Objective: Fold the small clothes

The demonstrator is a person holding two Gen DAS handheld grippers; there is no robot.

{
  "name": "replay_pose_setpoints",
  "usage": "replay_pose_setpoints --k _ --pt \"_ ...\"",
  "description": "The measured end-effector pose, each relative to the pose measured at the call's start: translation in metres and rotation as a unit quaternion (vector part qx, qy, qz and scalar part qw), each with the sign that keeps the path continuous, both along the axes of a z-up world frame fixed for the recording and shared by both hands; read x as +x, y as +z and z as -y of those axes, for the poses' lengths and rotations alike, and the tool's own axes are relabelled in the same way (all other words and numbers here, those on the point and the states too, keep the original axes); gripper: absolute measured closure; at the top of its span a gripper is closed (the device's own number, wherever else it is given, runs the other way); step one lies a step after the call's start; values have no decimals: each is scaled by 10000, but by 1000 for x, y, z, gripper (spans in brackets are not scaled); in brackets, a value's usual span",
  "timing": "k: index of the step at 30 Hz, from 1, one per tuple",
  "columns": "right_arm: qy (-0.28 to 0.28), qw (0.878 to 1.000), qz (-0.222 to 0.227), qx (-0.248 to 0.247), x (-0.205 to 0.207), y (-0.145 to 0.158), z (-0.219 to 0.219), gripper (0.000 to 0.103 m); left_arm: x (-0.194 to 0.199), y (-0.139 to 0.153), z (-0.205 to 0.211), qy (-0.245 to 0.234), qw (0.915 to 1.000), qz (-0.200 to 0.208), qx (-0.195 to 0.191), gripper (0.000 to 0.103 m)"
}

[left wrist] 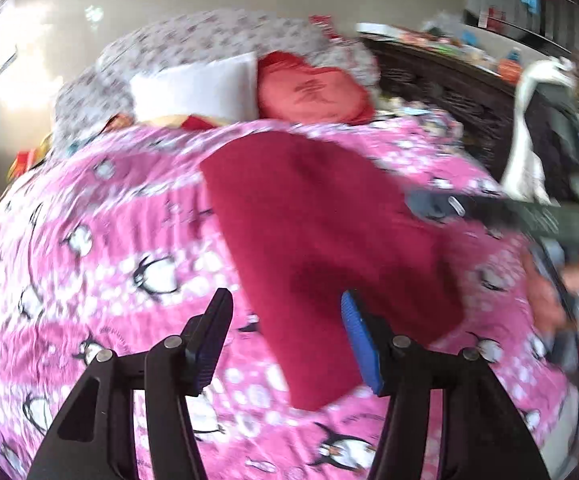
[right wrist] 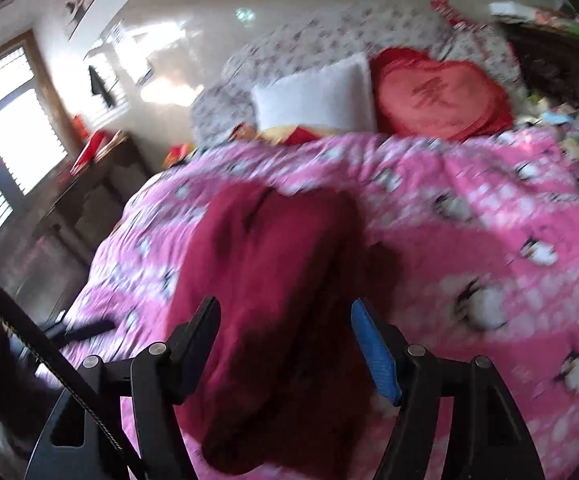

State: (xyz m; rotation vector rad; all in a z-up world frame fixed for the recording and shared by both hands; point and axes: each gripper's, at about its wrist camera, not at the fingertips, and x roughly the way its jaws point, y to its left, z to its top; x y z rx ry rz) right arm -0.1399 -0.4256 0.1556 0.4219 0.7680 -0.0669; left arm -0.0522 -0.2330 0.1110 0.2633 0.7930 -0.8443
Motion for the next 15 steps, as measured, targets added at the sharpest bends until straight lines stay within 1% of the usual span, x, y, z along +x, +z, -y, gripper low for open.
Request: replay_pose_setpoints --k 1,2,3,4,6,8,10,12,14,15 --pt "120 9999 -97 69 4 -7 -8 30 7 -6 0 69 9998 -175 -6 47" --pt "188 9996 -206 44 9 -14 -14 41 13 -10 3 109 9996 -274 -3 47" --pt "209 9992 -318 -115 14 -21 -21 58 16 -15 3 168 9991 -390 9 47" --pt "201 9982 -437 -368 17 -27 -27 83 17 -17 4 198 9988 -446 26 47" --pt "178 9975 -280 -620 8 -23 -34 85 12 -20 -1 209 9985 -503 59 47" --pt "232 9942 -28 -1053 -9 -7 -44 85 9 -16 -2 177 9990 -400 9 47" --pt "0 9931 150 -1164 -20 4 -39 85 5 -15 0 194 9993 -320 -11 44" --pt "-182 9932 -11 -1149 -15 -5 -31 85 2 -21 10 187 9994 -273 35 42" --pt "-190 9938 -422 -1009 -2 -29 -26 82 -1 -26 18 219 9995 -169 165 42" --pt "-150 9939 -522 -961 0 -38 -25 81 -1 -29 20 204 9994 -168 208 42"
